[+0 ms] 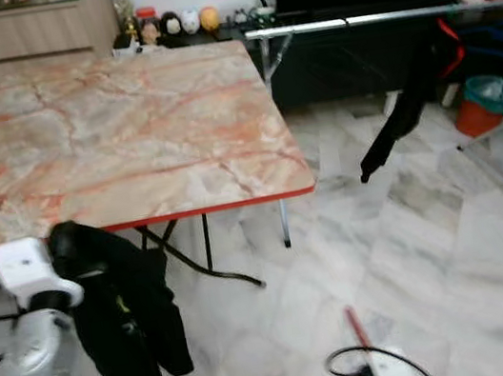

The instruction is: Hang hanger

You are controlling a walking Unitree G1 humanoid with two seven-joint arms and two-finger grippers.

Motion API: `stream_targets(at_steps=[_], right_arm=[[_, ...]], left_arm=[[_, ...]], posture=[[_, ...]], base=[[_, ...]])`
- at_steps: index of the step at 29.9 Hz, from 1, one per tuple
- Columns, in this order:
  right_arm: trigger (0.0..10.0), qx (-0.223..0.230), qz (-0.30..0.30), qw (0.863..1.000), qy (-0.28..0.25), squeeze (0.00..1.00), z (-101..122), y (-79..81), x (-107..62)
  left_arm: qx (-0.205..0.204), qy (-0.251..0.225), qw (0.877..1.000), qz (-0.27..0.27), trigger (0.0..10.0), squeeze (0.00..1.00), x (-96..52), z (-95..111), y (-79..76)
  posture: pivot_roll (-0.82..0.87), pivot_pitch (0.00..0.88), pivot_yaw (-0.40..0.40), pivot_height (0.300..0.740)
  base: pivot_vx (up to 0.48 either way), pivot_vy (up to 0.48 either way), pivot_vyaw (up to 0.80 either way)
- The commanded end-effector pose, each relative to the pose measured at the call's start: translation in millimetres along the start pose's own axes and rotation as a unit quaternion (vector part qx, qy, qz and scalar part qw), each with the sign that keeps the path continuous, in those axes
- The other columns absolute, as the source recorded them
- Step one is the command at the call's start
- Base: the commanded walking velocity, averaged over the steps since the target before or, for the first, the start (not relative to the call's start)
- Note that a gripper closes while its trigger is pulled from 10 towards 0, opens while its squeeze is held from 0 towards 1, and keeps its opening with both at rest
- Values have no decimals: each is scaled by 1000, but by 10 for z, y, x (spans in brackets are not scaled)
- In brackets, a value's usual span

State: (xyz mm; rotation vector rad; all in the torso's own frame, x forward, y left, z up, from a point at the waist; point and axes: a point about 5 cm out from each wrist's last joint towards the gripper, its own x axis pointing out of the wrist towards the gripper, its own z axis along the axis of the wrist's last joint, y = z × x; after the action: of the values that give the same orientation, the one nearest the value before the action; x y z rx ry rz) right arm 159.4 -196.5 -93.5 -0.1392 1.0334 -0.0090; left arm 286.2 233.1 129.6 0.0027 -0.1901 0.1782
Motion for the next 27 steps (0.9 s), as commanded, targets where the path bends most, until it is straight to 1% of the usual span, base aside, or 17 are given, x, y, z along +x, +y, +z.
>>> stream_targets(at_steps=[1, 8, 13, 19, 23, 27], right_arm=[[10000, 10, -18, 1000, 1, 0, -26, -125, -12], [10000, 7, -17, 1000, -3, 0, 1, -122, -8], [10000, 9, -17, 1000, -5, 0, 11, -123, -7], [10000, 7, -15, 1000, -6, 0, 12, -113, -7], [10000, 6, -13, 1000, -5, 0, 9, -102, -6], [10000, 6, -12, 1000, -5, 0, 3, -93, -7]], left_arm=[[-6, -26, 1000, -15, 10000, 0, 45, 102, -110], [-10, -27, 999, -19, 10000, 0, 43, 109, -133], [-8, -28, 999, -15, 10000, 0, 21, 115, -105], [-21, -37, 999, -17, 10000, 0, -37, 189, -145], [-25, -55, 998, -21, 10000, 0, -107, 314, -182], [-27, -68, 997, -18, 10000, 0, -111, 424, -165]], posture=[[33, 11, -32, 740], [30, 14, -32, 740], [33, 17, -32, 740], [33, 16, -32, 740], [39, 11, -36, 740], [45, 6, -37, 740]], base=[[352, 0, 0], [351, 0, 0], [350, 0, 0], [0, 0, 0], [0, 0, 0], [0, 0, 0]])
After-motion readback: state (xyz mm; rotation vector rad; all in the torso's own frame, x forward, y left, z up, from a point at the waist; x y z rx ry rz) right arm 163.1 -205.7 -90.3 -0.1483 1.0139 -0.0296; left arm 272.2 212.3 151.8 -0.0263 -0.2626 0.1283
